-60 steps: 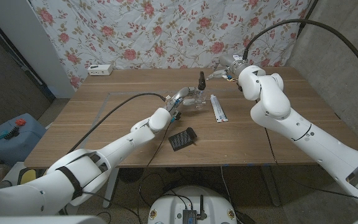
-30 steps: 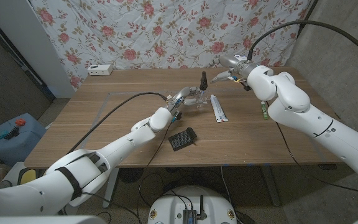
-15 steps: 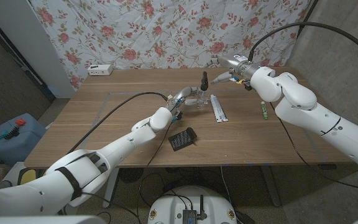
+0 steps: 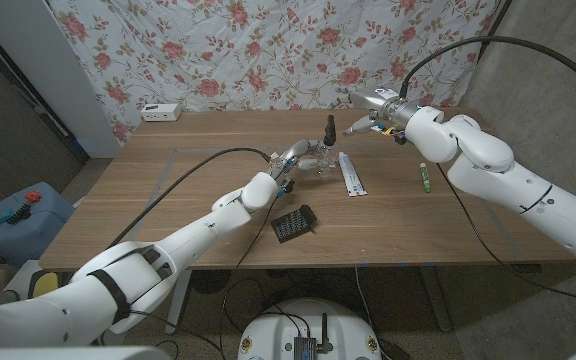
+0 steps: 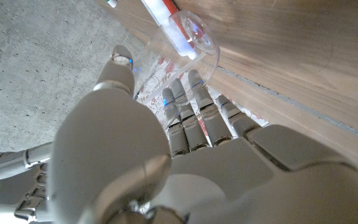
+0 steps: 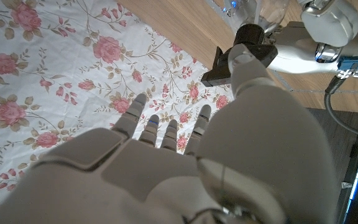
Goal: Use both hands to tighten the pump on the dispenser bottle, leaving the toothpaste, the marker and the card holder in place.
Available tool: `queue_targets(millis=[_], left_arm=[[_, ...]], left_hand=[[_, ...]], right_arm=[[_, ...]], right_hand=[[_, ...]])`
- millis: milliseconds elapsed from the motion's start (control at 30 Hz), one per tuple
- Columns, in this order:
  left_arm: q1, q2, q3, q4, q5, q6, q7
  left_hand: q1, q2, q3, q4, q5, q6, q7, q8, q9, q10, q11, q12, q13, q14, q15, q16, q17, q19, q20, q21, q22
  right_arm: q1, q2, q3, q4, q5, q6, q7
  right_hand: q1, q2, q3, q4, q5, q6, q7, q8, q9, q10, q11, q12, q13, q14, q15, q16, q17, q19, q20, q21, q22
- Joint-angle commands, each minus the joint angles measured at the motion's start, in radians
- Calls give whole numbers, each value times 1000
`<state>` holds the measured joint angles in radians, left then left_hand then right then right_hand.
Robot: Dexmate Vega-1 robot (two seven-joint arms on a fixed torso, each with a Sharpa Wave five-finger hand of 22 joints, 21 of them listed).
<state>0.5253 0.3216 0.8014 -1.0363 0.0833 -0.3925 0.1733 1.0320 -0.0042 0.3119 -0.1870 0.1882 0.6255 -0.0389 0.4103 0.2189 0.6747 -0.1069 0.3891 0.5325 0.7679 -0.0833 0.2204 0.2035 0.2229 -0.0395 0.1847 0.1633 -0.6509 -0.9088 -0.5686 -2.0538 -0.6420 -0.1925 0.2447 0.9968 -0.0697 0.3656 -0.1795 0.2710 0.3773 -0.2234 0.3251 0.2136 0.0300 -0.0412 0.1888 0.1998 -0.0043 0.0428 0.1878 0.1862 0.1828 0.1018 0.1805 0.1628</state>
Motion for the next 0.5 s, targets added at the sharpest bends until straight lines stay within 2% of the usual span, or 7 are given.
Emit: queue_targets(millis=[33,500], left_arm=[[10,8,-5,-25,3,19,6],[-17,-19,1,41,-2,-8,8]], left_hand=[[-57,112,45,39,6,147,-27,4,-1,48,-40,4,5,9,-90,4,4,-2,-80,-1,2],[-57,112,47,38,7,146,-25,4,-1,49,-36,1,8,8,-90,3,4,-3,-78,-2,2]], right_arm=[[36,3,-11,52,12,86,22],[88,31,-40,100,15,138,85]], right_hand=[[12,-5,9,-1,6,8,1,-1,2,-13,-9,0,2,-8,6,-3,3,-3,0,-1,3],[21,-18,5,5,13,10,1,-5,0,-34,-4,-4,2,-15,9,-1,4,-7,1,0,3]])
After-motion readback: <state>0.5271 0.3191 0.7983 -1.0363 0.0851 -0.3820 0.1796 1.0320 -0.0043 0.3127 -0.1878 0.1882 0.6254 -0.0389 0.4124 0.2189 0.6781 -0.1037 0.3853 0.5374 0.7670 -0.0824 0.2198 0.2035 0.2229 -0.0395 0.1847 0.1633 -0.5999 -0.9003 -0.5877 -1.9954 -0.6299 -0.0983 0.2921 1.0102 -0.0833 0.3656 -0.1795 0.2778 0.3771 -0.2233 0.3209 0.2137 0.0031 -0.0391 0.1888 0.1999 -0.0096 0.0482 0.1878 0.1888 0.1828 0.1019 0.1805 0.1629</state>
